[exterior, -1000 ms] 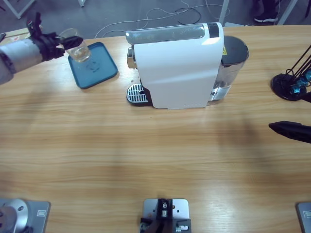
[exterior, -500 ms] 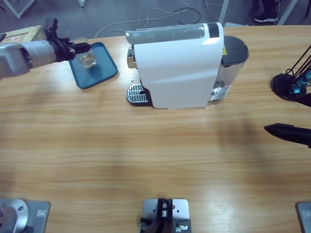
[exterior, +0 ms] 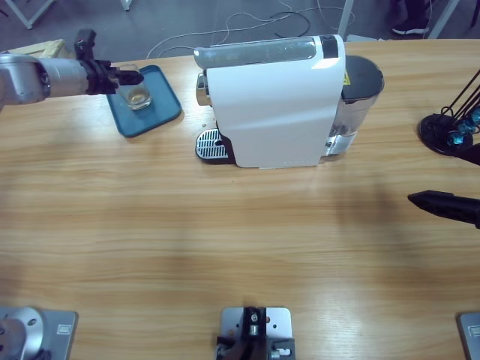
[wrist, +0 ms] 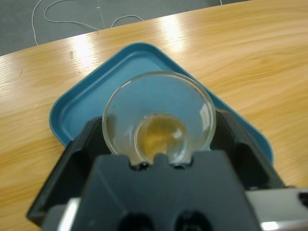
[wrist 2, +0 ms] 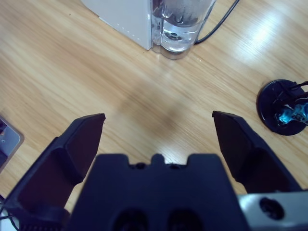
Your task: Pour coffee
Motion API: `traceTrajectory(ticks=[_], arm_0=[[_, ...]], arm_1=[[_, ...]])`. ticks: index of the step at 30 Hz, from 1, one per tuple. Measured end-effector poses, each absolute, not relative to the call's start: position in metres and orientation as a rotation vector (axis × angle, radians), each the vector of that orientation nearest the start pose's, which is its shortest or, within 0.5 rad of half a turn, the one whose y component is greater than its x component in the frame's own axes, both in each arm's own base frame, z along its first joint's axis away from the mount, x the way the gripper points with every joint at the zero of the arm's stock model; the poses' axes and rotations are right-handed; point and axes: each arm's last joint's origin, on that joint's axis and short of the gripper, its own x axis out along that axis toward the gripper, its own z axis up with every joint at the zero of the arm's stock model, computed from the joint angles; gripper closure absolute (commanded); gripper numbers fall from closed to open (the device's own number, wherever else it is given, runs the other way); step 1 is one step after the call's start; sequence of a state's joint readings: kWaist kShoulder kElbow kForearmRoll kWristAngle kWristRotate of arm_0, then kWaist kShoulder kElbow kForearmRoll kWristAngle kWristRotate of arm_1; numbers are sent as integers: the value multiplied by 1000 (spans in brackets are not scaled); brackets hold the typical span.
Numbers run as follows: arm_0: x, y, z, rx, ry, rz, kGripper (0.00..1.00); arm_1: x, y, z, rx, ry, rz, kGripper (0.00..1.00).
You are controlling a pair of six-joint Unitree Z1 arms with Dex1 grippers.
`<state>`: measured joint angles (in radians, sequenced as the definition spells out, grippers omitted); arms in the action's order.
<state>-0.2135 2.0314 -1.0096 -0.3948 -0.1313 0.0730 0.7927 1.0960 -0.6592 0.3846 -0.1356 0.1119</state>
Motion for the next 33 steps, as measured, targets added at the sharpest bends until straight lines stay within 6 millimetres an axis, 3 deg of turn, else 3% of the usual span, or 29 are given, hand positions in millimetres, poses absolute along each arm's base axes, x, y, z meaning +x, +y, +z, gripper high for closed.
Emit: traceTrajectory(ticks=[7,9,11,16,19,22,25,27,33], arm_0=[[400,-94,188,97,630,-359,13],[392,-93,187,97,644,-359,13],[377,-90,198,95,633,-360,13],[295,-98,273,93,467,-399,13],[239,-110,302,94,479,-479,13],[190,-122,307,123,583,-606,13],[153,-125,310,148,637,-734,13],[137,-119,314,150,626,-767,13],[96,-88,297,147,616,-792,0]], arm_1=[[105,97,287,-271,778,575,0],[105,97,287,-271,778,575,0],[105,97,287,-271,778,575,0],[104,96,288,-270,772,571,0],[102,93,291,-264,754,569,0],[95,87,295,-264,740,574,0],[91,82,303,-271,715,579,0],[89,80,308,-267,696,581,0],[88,79,310,-278,681,589,0]])
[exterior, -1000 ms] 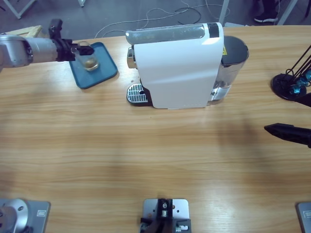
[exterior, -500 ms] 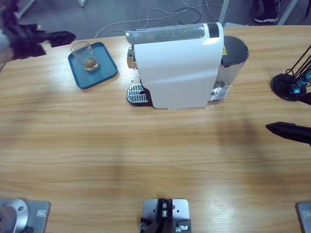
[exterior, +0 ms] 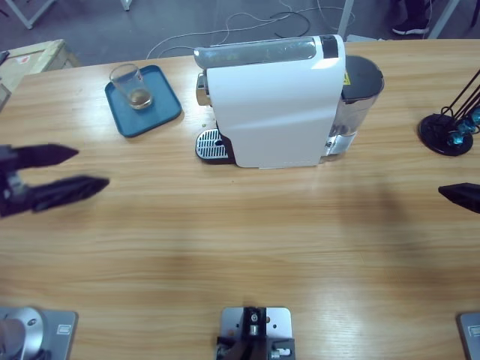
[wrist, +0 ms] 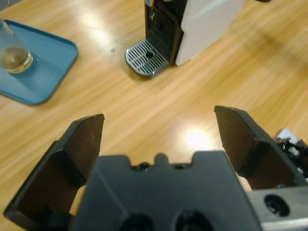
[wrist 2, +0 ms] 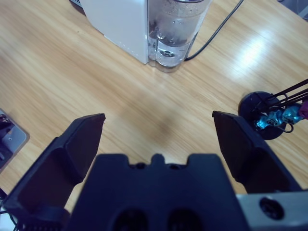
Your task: Pour coffee
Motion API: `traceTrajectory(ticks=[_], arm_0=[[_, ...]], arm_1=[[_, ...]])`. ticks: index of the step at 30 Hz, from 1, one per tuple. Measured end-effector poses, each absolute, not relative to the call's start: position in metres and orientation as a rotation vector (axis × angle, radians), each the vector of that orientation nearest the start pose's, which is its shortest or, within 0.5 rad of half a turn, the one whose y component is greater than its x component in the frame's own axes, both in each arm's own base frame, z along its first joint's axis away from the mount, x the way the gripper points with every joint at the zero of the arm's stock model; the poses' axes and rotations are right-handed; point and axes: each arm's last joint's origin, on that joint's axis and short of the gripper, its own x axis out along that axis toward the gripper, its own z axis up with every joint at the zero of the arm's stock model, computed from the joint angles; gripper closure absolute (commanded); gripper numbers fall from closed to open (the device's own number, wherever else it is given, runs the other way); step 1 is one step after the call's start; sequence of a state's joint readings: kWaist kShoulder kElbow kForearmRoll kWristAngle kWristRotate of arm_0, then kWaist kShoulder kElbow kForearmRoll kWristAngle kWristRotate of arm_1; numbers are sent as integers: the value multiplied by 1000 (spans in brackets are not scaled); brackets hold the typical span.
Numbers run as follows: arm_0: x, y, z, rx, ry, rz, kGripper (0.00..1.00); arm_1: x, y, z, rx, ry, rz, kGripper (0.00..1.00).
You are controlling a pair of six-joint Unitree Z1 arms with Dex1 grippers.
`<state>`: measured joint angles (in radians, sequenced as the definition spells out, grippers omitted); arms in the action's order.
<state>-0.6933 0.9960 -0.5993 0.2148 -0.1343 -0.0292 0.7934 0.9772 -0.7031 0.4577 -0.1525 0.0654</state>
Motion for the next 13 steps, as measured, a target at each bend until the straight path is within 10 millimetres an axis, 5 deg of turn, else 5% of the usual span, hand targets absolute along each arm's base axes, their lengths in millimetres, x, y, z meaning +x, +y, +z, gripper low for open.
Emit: traceTrajectory(ticks=[8,13], arm_0=[[81,-78,295,131,590,-819,0],[76,-73,294,139,619,-816,0]], arm_1=[[88,78,311,-275,665,581,0],[72,61,324,-273,650,570,0]])
